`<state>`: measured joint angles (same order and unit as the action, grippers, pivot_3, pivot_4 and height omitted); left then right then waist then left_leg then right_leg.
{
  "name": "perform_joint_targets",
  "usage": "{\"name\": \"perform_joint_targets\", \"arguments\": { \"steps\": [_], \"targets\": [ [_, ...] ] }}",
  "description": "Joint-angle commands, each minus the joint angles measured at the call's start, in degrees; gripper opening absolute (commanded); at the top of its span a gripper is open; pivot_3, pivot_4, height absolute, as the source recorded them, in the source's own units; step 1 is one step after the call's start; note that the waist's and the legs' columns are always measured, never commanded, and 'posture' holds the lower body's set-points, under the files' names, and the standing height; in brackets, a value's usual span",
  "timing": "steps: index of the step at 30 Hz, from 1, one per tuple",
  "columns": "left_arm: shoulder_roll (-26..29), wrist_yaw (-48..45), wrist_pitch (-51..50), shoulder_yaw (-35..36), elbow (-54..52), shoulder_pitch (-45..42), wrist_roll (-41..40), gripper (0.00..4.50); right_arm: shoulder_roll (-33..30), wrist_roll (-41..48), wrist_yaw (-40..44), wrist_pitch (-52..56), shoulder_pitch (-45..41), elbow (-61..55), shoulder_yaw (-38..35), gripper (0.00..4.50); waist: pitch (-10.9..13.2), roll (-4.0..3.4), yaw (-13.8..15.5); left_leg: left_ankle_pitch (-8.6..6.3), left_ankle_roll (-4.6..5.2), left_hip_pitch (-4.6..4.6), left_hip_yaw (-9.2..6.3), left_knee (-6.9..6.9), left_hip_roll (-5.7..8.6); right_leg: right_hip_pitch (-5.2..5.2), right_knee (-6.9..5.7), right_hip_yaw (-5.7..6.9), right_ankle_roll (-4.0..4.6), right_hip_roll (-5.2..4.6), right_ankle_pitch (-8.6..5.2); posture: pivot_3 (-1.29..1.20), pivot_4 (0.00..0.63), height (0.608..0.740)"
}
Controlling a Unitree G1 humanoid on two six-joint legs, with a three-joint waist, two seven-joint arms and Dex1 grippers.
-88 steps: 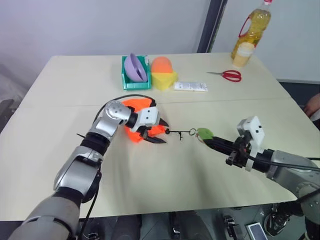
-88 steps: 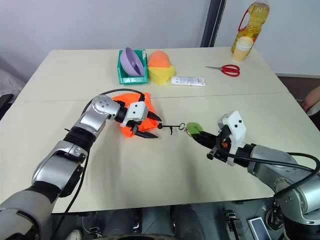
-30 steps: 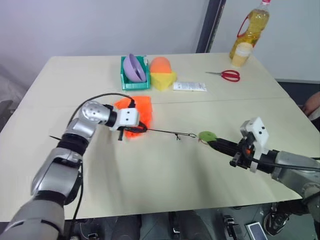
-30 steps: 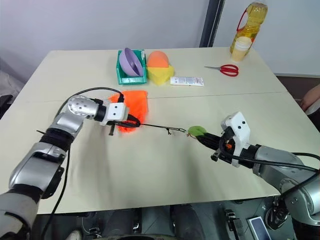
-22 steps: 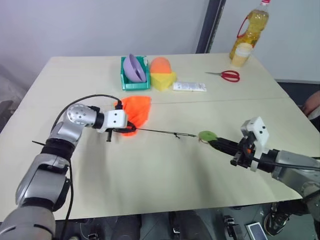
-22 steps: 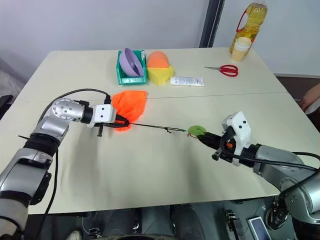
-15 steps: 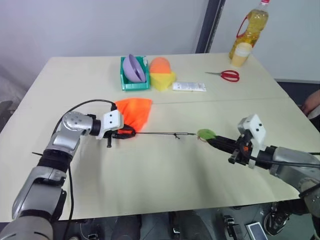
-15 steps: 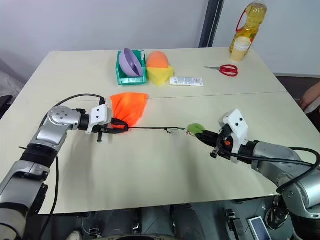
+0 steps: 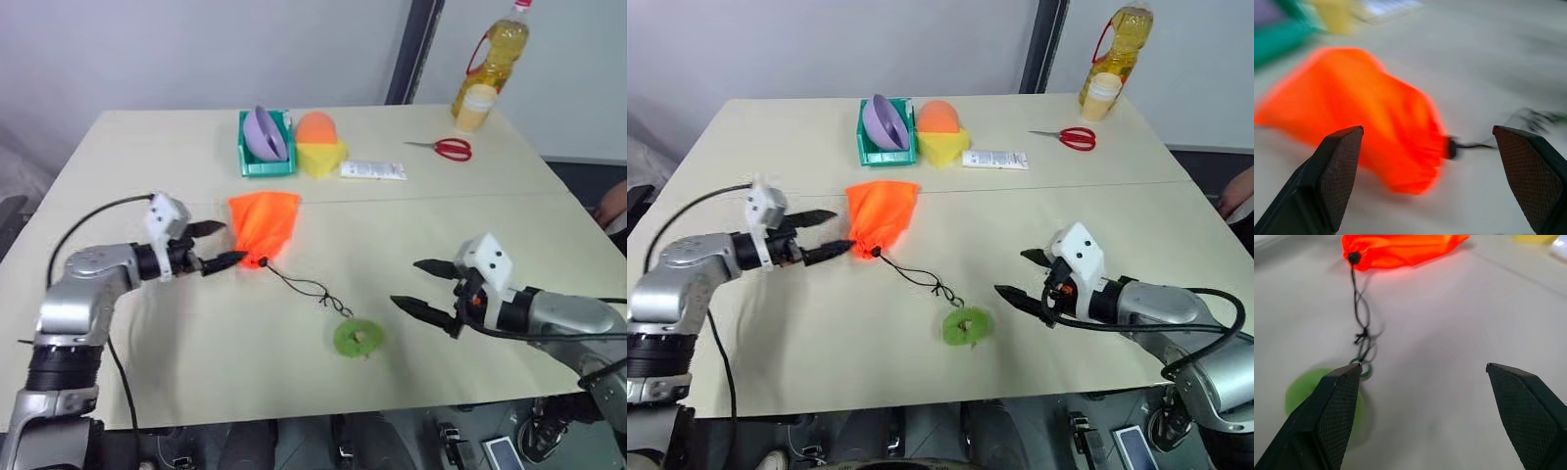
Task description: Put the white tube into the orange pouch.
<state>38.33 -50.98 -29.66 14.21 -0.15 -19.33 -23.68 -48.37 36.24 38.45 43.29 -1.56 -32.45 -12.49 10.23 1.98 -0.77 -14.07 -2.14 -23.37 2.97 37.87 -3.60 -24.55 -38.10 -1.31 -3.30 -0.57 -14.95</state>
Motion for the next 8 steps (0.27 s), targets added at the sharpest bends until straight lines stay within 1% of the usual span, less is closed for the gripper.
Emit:
{"name": "perform_joint_targets", "arguments": {
  "steps": [1, 4, 8],
  "targets": [
    [-1.3, 9.0, 1.8, 7.1, -2.0, 4.5, 1.2, 4.5, 0.7, -3.8, -0.3, -5.1, -1.5, 5.2, -2.1, 4.2, 0.0, 0.0, -0.1, 0.0, 0.0, 0.01, 0.02, 0.0, -0.01, 0.0, 0.02, -0.01, 0.0, -0.01, 0.0, 0.0, 0.15, 0.726],
    [-2.1, 12.6, 4.3, 8.3, -2.8, 9.5, 2.8, 4.5, 2.2, -5.1, -0.3, -7.3, -3.2, 9.9, -1.8, 4.2, 0.0, 0.0, -0.1, 0.0, 0.0, 0.0, 0.03, 0.0, -0.02, -0.01, 0.01, -0.02, 0.01, 0.0, 0.0, 0.0, 0.15, 0.726],
    [-2.5, 13.9, 5.6, 7.5, -4.6, 14.6, 3.7, 4.5, 3.5, -7.0, 0.6, -9.6, -4.5, 13.8, -0.3, 4.2, 0.0, 0.0, 0.2, -0.01, -0.01, -0.01, 0.02, -0.01, -0.02, -0.02, 0.02, -0.04, 0.15, -0.05, -0.07, 0.0, 0.15, 0.726]
  ]
}}
